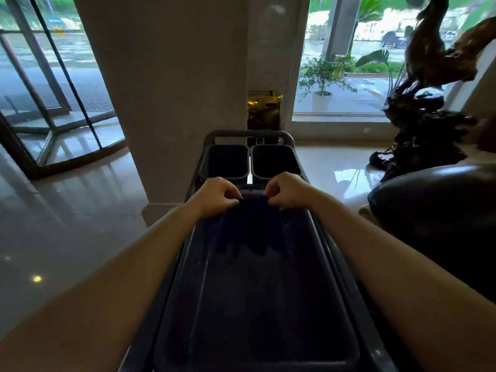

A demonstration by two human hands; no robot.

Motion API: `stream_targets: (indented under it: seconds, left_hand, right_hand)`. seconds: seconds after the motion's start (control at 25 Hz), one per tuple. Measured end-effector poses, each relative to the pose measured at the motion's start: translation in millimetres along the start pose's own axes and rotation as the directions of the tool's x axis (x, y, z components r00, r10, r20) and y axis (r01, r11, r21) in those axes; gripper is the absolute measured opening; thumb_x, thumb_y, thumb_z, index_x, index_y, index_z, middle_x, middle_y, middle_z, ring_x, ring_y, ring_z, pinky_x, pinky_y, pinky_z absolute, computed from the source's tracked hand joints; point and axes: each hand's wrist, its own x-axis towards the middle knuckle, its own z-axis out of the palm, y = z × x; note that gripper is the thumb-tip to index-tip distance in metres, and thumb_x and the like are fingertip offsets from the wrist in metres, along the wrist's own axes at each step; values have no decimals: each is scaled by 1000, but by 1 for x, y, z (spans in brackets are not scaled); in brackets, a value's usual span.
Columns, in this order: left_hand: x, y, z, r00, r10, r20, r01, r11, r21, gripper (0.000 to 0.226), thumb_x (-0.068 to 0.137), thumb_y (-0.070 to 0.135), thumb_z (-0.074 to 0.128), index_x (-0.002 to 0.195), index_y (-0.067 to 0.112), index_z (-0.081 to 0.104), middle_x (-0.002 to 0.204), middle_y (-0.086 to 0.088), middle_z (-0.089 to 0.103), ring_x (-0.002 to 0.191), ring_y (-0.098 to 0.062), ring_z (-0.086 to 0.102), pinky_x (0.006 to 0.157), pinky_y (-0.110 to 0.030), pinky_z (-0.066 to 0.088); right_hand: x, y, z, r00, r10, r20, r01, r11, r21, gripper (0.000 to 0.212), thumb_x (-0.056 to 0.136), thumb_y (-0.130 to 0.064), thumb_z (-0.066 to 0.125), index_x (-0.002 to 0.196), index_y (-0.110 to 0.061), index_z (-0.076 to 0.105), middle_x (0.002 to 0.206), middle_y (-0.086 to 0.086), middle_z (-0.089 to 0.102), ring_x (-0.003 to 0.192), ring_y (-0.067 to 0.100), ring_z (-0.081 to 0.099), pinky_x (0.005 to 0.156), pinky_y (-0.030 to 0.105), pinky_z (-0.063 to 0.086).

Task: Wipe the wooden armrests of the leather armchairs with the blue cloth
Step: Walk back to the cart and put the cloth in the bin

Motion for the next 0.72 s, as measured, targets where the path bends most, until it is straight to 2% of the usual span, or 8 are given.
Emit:
stream_targets:
  seconds: [0.12, 0.24, 0.32, 0.44, 0.56, 0.64, 0.72]
  left_hand:
    - [10, -24, 31, 997, -22, 72, 22, 1000, 2, 15, 77, 11, 65, 89, 12, 73, 90, -2, 72, 76, -3, 59, 71, -15, 41]
    - [14, -44, 70, 986, -69, 155, 74, 997, -32, 14, 77, 10, 66, 90, 12, 72, 93, -6, 72, 71, -2, 58, 67, -15, 42]
    - [12, -54, 94, 971, -104, 215, 118, 992, -54, 14, 78, 10, 65, 90, 11, 72, 93, -7, 72, 66, 0, 57, 62, -12, 43]
    - [7, -63, 122, 943, -148, 299, 178, 981, -74, 14, 80, 9, 65, 92, 11, 70, 93, -6, 70, 71, -6, 63, 64, -17, 50]
    - [3, -72, 143, 912, -172, 372, 210, 976, -63, 14, 82, 11, 63, 95, 12, 68, 96, -4, 69, 80, -10, 64, 71, -21, 53]
    - [0, -80, 156, 895, -195, 402, 241, 968, -68, 15, 82, 12, 63, 96, 12, 68, 97, -3, 68, 84, -9, 63, 75, -23, 52]
    - [-3, -85, 164, 893, -217, 393, 267, 961, -75, 14, 81, 12, 64, 94, 13, 69, 93, -1, 68, 79, -6, 61, 74, -22, 51]
  right_hand:
    - [2, 20, 32, 998, 67, 17, -66, 997, -34, 17, 71, -3, 63, 84, -10, 70, 66, -2, 62, 53, 9, 57, 41, 9, 42]
    - [2, 45, 64, 987, 147, 57, -144, 988, -52, 20, 71, -3, 63, 89, -9, 71, 78, 4, 65, 68, 13, 57, 56, 17, 41]
    - [0, 63, 84, 972, 208, 108, -206, 978, -29, 21, 72, -2, 62, 91, -8, 70, 85, 10, 69, 71, 14, 58, 61, 20, 42]
    - [-6, 83, 111, 946, 283, 156, -288, 958, 10, 19, 73, 0, 62, 89, -7, 69, 82, 10, 65, 68, 17, 60, 56, 24, 49]
    - [-6, 98, 132, 923, 330, 198, -344, 938, 36, 16, 74, 0, 63, 87, -7, 68, 84, 10, 66, 70, 18, 62, 62, 28, 55]
    - [-5, 106, 145, 911, 344, 229, -363, 931, 43, 17, 75, -1, 63, 90, -8, 68, 90, 11, 68, 73, 17, 63, 62, 26, 54]
    - [-5, 111, 153, 899, 357, 254, -382, 923, 55, 17, 75, -3, 64, 90, -9, 68, 88, 7, 65, 73, 15, 62, 56, 21, 50]
